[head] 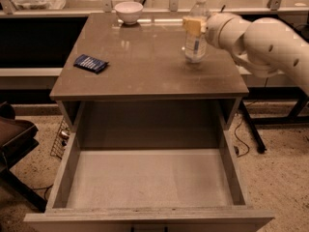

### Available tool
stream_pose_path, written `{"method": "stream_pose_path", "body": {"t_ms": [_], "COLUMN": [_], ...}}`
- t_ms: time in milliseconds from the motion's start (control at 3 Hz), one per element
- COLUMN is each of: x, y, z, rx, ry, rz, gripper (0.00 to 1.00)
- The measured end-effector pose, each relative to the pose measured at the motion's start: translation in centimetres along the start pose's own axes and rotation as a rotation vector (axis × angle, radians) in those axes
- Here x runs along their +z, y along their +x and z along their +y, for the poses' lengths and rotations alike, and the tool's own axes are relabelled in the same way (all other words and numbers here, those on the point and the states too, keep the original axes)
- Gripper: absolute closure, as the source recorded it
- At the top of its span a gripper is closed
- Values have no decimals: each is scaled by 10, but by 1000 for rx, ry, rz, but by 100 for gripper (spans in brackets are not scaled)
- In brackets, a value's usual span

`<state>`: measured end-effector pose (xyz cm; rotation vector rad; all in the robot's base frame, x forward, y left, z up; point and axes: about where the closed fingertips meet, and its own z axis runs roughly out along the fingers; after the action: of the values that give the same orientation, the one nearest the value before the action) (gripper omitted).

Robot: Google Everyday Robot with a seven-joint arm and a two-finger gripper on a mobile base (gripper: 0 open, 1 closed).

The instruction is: Pick blue plastic bottle from top drawer and place on counter

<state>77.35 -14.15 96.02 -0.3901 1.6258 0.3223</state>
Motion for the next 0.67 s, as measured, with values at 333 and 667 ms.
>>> {"method": "stream_pose_path", "body": {"t_ms": [333, 667], "x": [3, 4], "y": [16, 25], "z": [1, 2], "rx": [24, 16], "ry": [5, 11], "rz": [-26, -23], "gripper": [100, 100]}}
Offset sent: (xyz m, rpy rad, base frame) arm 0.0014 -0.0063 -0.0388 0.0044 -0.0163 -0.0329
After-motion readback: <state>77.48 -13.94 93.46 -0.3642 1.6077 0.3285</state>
